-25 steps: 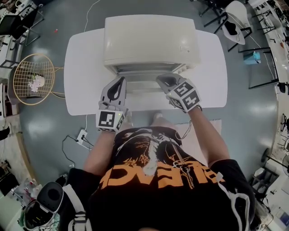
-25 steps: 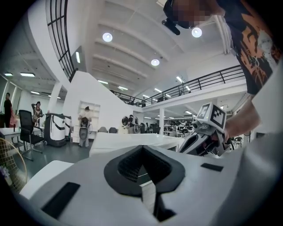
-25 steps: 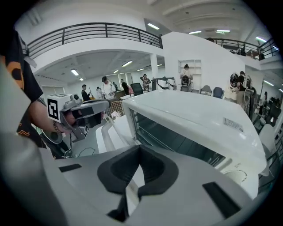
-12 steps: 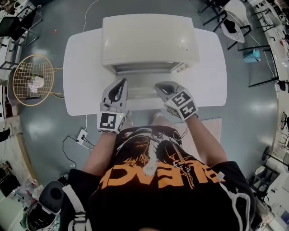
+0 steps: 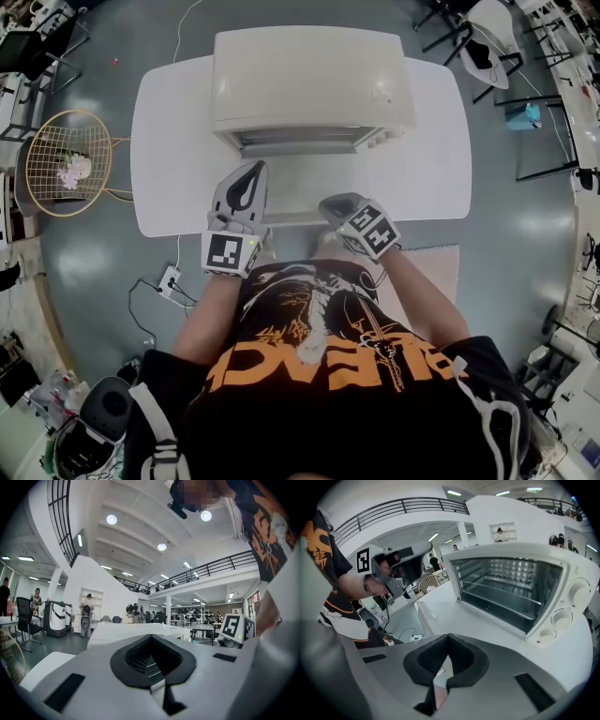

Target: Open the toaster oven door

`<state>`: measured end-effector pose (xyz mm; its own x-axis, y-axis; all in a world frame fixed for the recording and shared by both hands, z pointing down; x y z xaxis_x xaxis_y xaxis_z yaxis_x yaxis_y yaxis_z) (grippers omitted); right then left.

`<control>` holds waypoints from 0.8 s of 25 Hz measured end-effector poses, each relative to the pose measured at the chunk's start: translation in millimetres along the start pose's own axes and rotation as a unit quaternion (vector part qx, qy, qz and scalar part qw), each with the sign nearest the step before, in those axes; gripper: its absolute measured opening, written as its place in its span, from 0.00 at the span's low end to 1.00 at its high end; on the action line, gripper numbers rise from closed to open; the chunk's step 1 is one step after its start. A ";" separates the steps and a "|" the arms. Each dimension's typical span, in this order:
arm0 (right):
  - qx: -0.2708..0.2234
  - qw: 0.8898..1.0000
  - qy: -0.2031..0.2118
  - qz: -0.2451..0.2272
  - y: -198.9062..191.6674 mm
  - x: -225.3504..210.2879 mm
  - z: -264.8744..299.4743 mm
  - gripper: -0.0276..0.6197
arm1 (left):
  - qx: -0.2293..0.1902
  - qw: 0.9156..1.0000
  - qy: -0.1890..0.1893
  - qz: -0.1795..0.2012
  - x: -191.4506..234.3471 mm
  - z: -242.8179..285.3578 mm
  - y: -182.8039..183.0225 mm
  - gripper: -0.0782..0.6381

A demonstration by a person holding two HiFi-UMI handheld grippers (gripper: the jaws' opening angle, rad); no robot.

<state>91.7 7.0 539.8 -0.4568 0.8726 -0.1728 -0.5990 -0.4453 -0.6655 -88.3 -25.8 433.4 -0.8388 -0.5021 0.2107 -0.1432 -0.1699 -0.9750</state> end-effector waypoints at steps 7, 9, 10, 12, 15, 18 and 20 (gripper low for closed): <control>0.051 0.998 0.022 0.009 -36.3 8.6 35.7 0.06 | -0.005 1.000 0.003 0.007 0.8 -5.1 11.3 0.14; 0.062 0.998 0.022 0.009 -46.9 8.9 46.7 0.06 | -0.008 1.000 0.003 0.008 0.7 -7.7 13.3 0.14; 0.070 0.997 0.021 0.009 -53.3 8.4 51.8 0.06 | -0.009 1.000 0.003 0.009 0.7 -8.8 14.6 0.14; 0.081 0.997 0.016 0.007 -63.9 6.3 60.2 0.06 | -0.011 1.000 0.003 0.011 1.1 -10.7 16.8 0.14; 0.087 0.996 0.001 -0.006 -74.6 3.5 69.7 0.06 | -0.012 1.000 0.004 0.014 2.5 -13.8 18.7 0.14; 0.081 0.997 -0.010 -0.006 -83.2 1.4 75.3 0.06 | -0.011 1.000 0.005 0.017 4.9 -17.0 19.4 0.14; 0.076 0.997 -0.012 -0.002 -84.0 0.6 76.6 0.06 | -0.011 1.000 0.007 0.017 8.1 -19.5 19.1 0.14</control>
<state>91.3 29.5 651.2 -0.4693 0.8700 -0.1514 -0.6925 -0.4690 -0.5481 -108.1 -16.6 415.2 -0.8509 -0.4951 0.1757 -0.1253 -0.1336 -0.9831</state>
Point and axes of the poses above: the fingertips, and each gripper's own axes: z forward along the fingers, x to its left, y out of its top, the point moved 6 cm from there along -z, backward along the fingers, and after that the axes turned 8 degrees about -z, right-handed, at the moved point
